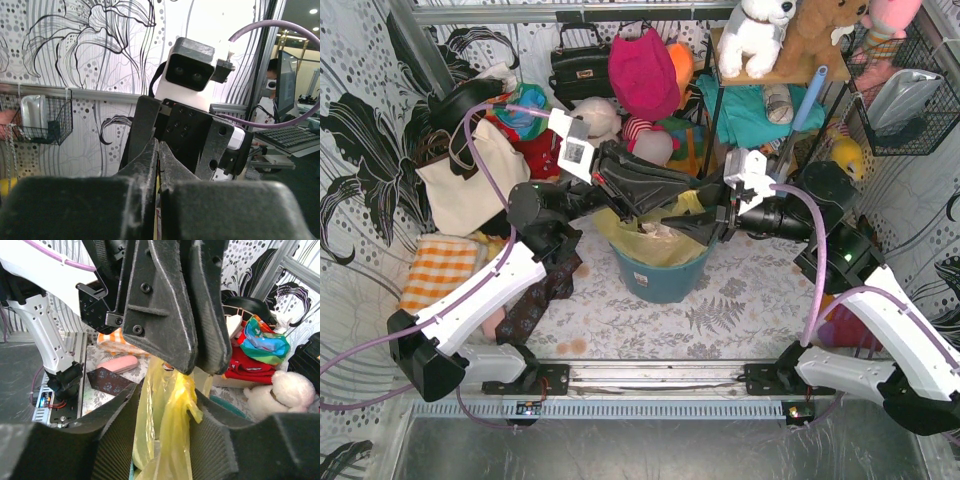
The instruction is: Tie the trash bag
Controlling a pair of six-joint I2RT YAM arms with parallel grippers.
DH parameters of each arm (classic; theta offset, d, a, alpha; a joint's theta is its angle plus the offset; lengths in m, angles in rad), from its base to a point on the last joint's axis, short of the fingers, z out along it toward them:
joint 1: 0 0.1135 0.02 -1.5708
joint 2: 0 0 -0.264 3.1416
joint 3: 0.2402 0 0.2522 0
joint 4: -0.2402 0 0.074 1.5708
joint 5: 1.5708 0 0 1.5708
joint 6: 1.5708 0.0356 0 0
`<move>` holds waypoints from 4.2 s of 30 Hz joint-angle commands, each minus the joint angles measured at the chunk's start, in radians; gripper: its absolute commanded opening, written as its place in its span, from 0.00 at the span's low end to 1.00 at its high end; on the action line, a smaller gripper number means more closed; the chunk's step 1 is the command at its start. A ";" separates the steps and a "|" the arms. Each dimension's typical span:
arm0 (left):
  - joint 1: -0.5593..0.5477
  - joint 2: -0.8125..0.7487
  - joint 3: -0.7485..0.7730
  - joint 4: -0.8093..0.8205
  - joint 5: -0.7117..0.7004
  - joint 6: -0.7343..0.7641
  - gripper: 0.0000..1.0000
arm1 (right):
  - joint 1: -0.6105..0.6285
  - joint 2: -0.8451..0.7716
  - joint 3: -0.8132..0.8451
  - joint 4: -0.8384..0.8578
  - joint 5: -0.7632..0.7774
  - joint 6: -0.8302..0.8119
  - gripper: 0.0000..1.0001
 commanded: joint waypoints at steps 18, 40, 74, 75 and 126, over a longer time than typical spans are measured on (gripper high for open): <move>0.005 -0.068 0.105 -0.311 0.124 0.165 0.62 | -0.015 -0.025 -0.006 -0.028 0.035 -0.041 0.30; 0.005 -0.013 0.134 -0.267 0.240 0.113 0.57 | -0.018 -0.084 -0.094 -0.009 0.100 -0.023 0.48; -0.036 -0.018 0.127 -0.265 0.071 0.147 0.00 | -0.020 -0.118 -0.035 -0.025 0.103 0.018 0.57; -0.037 -0.024 0.124 -0.263 0.063 0.149 0.00 | -0.020 -0.129 -0.032 -0.017 0.102 0.022 0.58; -0.040 -0.225 -0.236 -0.009 0.146 0.042 0.00 | 0.059 0.567 0.738 -0.184 0.004 0.301 0.45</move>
